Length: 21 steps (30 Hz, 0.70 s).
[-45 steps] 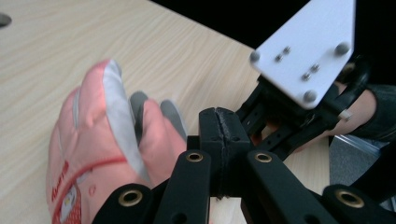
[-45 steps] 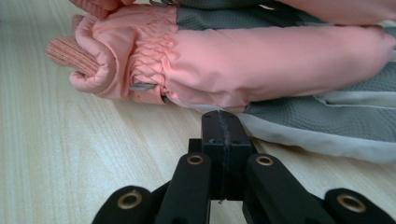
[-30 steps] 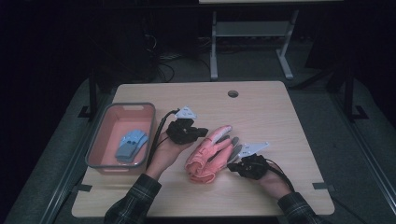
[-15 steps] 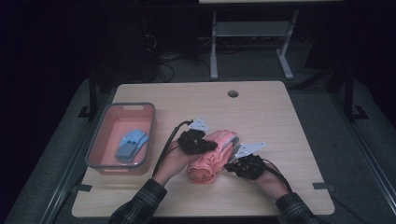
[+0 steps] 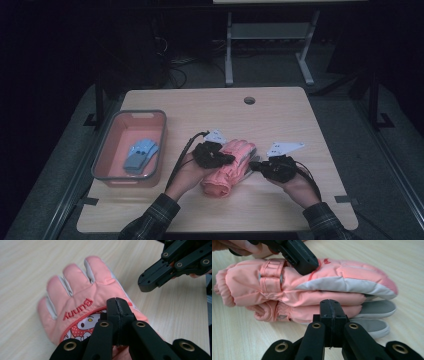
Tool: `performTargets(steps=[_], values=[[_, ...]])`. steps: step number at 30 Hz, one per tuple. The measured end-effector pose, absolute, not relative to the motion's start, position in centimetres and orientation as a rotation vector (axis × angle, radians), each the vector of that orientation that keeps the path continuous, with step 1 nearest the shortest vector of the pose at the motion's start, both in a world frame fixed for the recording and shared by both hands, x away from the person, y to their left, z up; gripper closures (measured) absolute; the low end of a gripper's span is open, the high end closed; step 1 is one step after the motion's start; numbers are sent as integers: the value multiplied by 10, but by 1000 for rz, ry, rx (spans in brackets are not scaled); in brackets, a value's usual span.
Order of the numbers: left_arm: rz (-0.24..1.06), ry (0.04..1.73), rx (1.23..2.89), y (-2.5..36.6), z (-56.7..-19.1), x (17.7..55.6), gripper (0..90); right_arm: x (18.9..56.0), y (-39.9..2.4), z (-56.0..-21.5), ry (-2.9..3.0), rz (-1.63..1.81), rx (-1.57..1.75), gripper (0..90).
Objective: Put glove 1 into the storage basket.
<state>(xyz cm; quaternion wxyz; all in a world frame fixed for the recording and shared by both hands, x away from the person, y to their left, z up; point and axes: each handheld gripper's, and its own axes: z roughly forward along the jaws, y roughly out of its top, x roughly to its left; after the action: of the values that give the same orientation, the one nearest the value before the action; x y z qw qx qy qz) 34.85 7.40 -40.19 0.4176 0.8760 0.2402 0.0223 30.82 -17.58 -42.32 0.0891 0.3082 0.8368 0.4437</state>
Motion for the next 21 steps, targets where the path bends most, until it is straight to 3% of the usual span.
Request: performTargets(steps=[8,21], values=[[89,619,2161,87,-391,348,896,319,-175,-402,2441,1362,928,900],[41,616,2145,96,-396,344,876,354,-131,-388,2447,1391,900,900]])
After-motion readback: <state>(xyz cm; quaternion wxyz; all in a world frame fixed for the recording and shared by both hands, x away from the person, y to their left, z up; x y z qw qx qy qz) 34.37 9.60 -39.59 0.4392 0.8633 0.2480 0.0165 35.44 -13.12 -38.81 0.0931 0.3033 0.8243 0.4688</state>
